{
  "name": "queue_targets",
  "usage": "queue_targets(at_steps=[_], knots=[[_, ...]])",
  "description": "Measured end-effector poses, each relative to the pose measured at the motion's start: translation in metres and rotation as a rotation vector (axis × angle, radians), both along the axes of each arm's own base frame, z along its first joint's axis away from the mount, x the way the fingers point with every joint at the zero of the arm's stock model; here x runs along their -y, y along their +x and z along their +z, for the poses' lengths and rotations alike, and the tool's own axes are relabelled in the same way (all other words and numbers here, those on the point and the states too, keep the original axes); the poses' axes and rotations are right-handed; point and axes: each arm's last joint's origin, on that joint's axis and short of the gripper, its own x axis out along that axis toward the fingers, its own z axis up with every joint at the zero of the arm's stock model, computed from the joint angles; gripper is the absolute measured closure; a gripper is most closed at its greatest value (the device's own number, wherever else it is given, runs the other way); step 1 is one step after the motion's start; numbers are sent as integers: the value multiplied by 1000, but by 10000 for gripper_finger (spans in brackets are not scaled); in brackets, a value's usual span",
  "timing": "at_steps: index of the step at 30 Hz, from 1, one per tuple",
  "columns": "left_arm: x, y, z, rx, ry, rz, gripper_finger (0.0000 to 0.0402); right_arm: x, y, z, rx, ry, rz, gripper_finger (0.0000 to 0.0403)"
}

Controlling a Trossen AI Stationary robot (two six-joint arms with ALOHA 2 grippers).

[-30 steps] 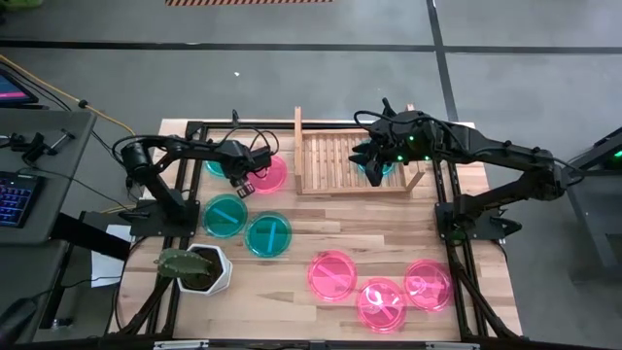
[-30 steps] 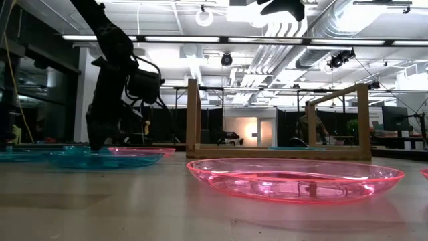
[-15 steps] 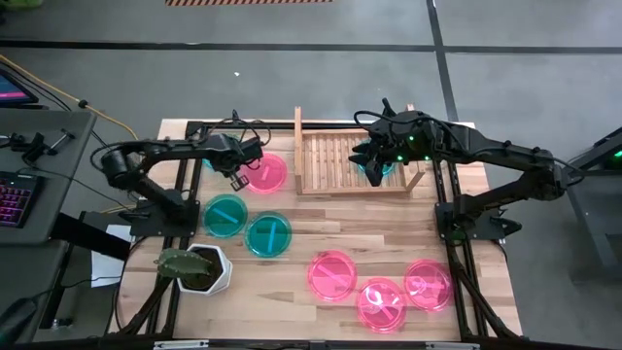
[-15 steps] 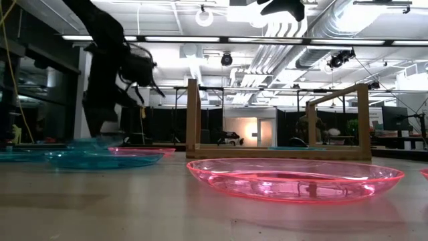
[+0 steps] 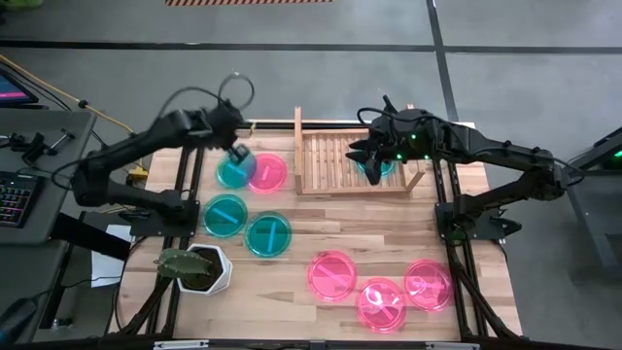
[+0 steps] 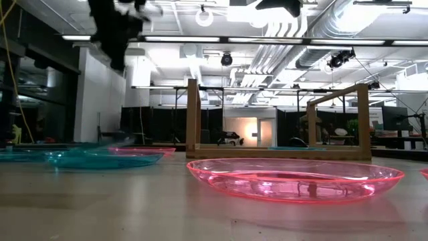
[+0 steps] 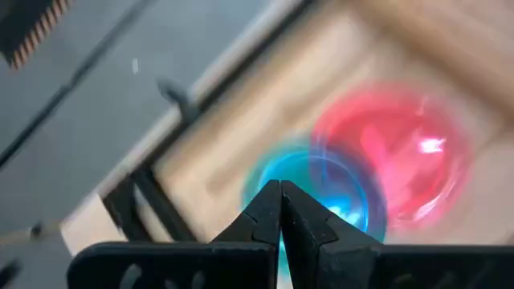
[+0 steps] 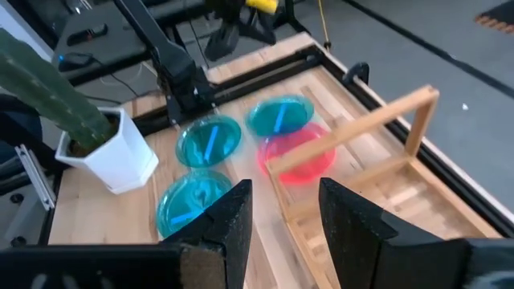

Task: Place and stack plates onto a shelf
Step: Stack the blue plate on top of the other blue plate on the shelf

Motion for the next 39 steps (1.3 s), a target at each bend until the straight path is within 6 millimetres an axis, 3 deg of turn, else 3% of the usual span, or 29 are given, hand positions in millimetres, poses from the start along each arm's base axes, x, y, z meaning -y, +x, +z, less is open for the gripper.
queue_targets(at_steps=[3,6,9,13,18,24,28,34,39], knots=[[-2,3,37,69,91,-16,401,0,1,2,25,-6,13,274],[-4,5,58,88,136,-25,401,0,1,2,21,-14,19,274],[-5,5,66,101,153,-19,401,0,1,2,20,-12,22,274],[-3,6,58,101,75,-17,400,0,1,2,16,-9,24,274],[3,13,19,84,-89,-7,384,0,1,1,15,-7,23,274],[23,18,-56,-36,-216,26,338,0,1,1,11,-6,23,274],[38,20,-93,-20,-288,25,296,0,1,1,11,-6,23,274],[49,24,-118,-27,-316,13,242,0,1,1,11,-6,23,274],[47,34,-135,-104,-320,22,227,0,1,1,14,7,14,274]])
